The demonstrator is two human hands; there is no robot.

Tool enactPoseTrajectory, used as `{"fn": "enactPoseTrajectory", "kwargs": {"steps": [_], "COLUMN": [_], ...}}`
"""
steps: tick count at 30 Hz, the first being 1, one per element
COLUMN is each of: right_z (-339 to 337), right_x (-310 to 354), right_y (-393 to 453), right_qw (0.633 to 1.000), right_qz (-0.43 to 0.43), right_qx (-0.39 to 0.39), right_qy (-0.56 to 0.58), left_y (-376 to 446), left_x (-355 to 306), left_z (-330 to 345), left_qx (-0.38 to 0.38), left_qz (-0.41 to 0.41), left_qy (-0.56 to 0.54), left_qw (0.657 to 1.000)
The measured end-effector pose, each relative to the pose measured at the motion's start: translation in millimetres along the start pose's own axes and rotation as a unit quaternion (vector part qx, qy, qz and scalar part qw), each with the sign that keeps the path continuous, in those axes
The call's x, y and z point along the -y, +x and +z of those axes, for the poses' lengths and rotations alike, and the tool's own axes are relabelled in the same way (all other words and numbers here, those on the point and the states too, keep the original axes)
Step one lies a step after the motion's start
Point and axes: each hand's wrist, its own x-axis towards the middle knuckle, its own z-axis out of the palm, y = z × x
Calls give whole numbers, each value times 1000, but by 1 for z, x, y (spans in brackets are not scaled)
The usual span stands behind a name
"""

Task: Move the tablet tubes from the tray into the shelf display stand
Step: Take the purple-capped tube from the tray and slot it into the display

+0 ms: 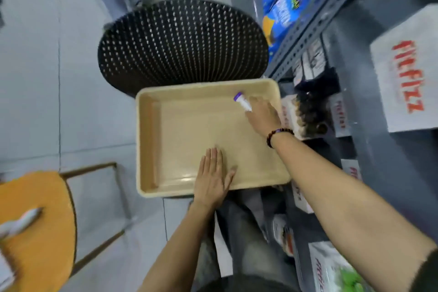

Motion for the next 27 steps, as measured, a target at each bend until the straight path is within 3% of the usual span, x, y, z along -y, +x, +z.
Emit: {"fn": "enactPoseTrajectory", "kwargs": {"steps": [5,11,17,27], "right_z": [20,27,12,-51], "right_x": [-5,-2,5,24], "right_y": [22,41,31,-35], "right_qw": [1000,997,997,989], "right_qz": [16,33,-20,3], "right_qx": [21,3,7,-134], "right_qy": [10,-75,-71,55], "left_y": [3,4,3,5], "left_x": [4,4,3,6], "left_z": [9,11,9,6], "left_qx": [-15,-37,-26,34], "left_qz": [-16,-14,-9,33], "left_qy": [-3,-7,3,32], "left_qw": [1000,999,1000,998]}}
